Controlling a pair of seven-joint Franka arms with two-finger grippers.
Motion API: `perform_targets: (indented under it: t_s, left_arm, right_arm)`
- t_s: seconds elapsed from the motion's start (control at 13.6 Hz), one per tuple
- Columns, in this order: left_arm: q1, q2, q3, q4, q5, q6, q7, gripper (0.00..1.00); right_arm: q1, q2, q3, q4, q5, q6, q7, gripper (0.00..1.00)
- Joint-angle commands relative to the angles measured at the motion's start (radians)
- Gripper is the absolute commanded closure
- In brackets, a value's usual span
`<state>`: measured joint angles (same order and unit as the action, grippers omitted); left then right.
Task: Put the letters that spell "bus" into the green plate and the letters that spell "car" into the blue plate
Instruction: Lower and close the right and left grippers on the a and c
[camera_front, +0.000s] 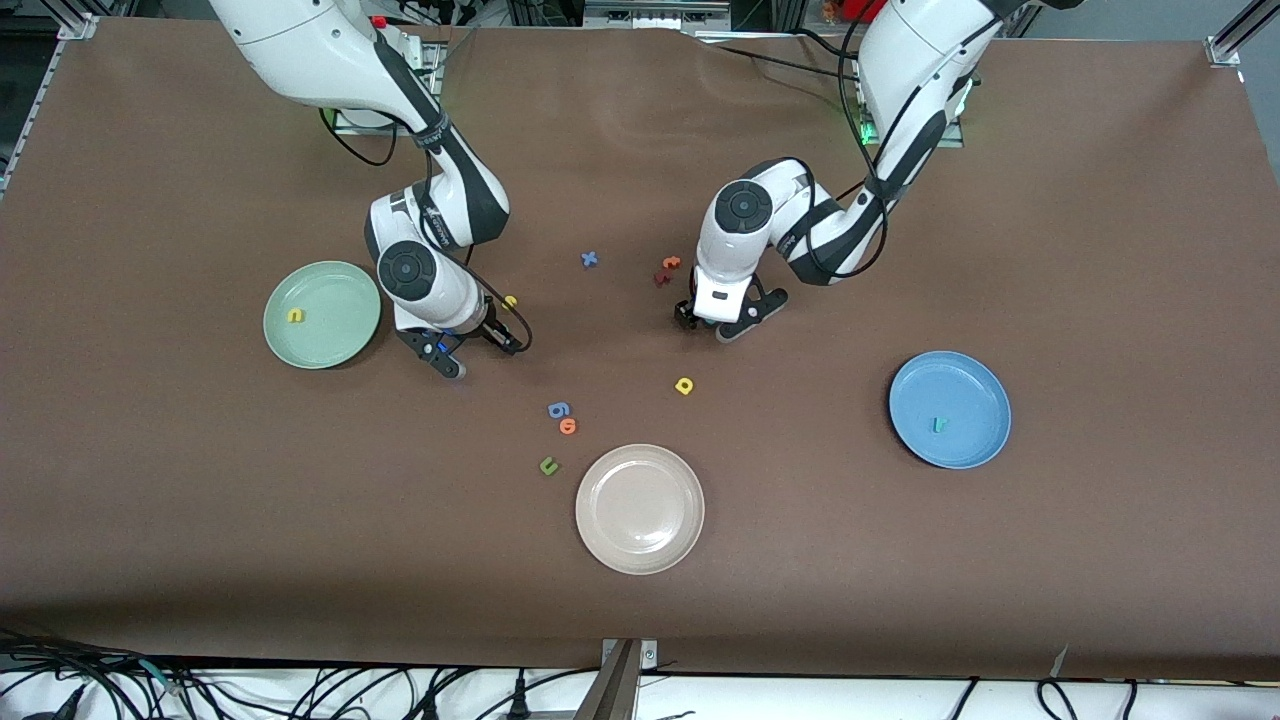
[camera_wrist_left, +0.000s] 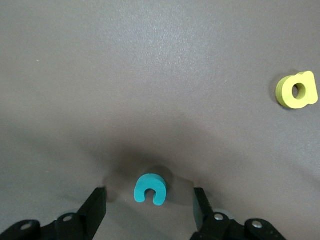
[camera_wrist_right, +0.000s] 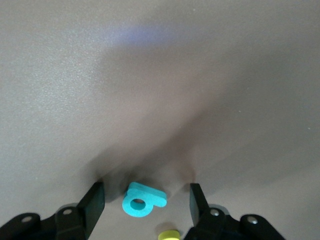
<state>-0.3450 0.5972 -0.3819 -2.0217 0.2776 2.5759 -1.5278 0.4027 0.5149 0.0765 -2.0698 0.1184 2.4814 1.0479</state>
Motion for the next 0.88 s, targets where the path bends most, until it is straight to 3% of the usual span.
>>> perform_targets:
  t_s: [0.0,0.07,0.44,0.81]
  left_arm:
    - [-0.014,0.015,0.009,0.023,0.041,0.003,-0.045,0.39]
    - [-0.014,0.016,0.011,0.027,0.041,0.003,-0.045,0.43]
    - [-0.012,0.018,0.014,0.029,0.043,0.003,-0.038,0.57]
    - [-0.012,0.018,0.015,0.038,0.043,-0.003,-0.034,0.64]
  right_arm:
    - [-0.004,-0.003,0.006,-0.012,0.021,0.013,0.003,0.23]
    - [-0.004,-0.003,0.006,-0.012,0.021,0.013,0.003,0.30]
    - [-0.004,-0.003,0.006,-0.012,0.021,0.011,-0.006,0.42]
    - [-0.004,-0.003,0.006,-0.012,0.021,0.010,-0.012,0.55]
